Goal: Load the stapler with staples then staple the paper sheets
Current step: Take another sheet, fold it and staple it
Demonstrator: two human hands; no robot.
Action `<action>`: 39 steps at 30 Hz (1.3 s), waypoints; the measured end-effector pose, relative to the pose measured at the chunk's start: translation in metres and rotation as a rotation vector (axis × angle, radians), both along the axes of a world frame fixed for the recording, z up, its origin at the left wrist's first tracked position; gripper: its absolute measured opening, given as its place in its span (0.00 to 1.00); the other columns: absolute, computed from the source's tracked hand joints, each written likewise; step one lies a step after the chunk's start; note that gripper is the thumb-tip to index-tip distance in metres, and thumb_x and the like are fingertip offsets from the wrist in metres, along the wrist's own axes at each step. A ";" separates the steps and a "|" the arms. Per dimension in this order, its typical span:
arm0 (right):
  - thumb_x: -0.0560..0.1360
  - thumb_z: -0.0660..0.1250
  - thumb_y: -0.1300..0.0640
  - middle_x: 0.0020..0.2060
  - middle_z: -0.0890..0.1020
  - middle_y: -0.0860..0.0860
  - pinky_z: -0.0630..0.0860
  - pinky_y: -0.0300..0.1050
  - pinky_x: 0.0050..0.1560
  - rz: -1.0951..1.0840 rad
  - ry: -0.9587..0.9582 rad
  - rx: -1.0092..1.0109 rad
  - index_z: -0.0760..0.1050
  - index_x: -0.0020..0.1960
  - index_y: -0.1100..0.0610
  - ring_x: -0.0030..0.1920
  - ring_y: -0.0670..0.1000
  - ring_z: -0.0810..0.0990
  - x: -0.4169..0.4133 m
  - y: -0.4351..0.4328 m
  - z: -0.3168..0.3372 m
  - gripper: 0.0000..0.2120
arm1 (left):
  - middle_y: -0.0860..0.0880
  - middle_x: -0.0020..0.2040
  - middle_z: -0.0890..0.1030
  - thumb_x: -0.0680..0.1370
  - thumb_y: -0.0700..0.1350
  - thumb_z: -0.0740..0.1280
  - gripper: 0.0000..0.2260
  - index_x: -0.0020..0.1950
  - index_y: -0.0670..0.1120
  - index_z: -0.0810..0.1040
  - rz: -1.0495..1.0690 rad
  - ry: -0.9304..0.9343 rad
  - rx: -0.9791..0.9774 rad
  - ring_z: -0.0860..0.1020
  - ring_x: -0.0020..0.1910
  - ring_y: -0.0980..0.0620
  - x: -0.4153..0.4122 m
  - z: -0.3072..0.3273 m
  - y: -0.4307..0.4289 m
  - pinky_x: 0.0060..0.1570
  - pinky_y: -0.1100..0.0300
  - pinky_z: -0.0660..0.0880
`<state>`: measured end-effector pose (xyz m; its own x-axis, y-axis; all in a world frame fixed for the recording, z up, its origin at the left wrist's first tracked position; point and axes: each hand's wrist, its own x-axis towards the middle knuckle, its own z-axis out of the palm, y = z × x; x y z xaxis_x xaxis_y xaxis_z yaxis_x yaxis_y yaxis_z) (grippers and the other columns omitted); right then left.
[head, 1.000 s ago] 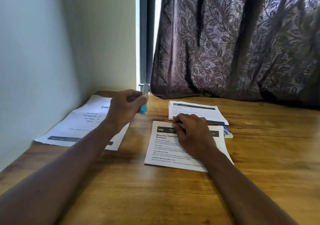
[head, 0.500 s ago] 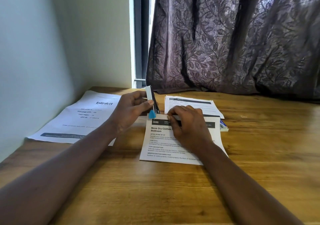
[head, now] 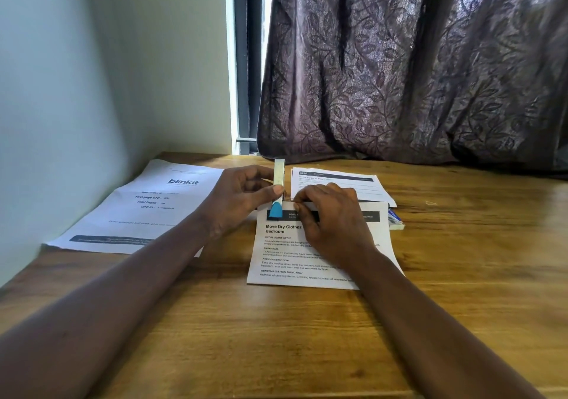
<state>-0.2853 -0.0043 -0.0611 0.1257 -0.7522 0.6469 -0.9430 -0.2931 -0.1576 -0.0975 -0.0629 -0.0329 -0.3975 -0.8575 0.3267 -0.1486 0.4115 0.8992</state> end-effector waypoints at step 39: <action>0.78 0.59 0.32 0.41 0.82 0.44 0.65 0.54 0.54 0.089 0.042 0.068 0.80 0.52 0.47 0.44 0.48 0.72 0.005 0.005 0.002 0.21 | 0.52 0.55 0.87 0.79 0.42 0.71 0.05 0.53 0.51 0.83 -0.121 -0.060 0.055 0.85 0.55 0.50 0.001 0.000 -0.004 0.50 0.55 0.84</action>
